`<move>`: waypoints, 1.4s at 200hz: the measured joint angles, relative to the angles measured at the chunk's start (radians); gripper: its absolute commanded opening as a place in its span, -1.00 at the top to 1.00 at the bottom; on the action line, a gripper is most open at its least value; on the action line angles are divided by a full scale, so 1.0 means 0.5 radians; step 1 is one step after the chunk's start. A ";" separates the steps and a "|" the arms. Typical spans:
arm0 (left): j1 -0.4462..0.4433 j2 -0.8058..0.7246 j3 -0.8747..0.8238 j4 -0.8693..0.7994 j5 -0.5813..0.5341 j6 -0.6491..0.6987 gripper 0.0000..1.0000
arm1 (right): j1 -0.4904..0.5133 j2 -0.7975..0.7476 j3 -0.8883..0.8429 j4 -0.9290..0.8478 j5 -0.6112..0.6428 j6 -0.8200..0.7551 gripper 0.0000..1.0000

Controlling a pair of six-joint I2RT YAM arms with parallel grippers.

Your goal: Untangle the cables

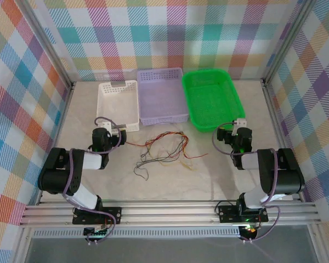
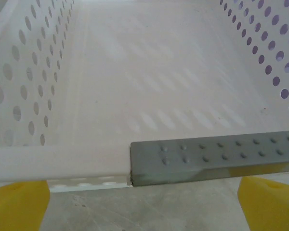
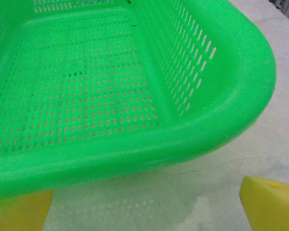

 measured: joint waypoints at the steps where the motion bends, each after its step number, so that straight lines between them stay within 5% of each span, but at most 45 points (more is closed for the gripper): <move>1: 0.000 0.000 0.000 0.000 0.000 0.000 -1.00 | 0.000 0.000 0.000 0.000 0.000 0.000 -0.99; 183: 0.001 0.000 0.000 0.000 0.000 0.000 -1.00 | 0.002 -0.027 -0.008 0.000 -0.002 -0.005 -0.99; 280: 0.000 0.000 0.000 0.001 0.000 0.000 -1.00 | 0.084 -1.106 -0.062 -0.590 -0.053 0.080 -0.99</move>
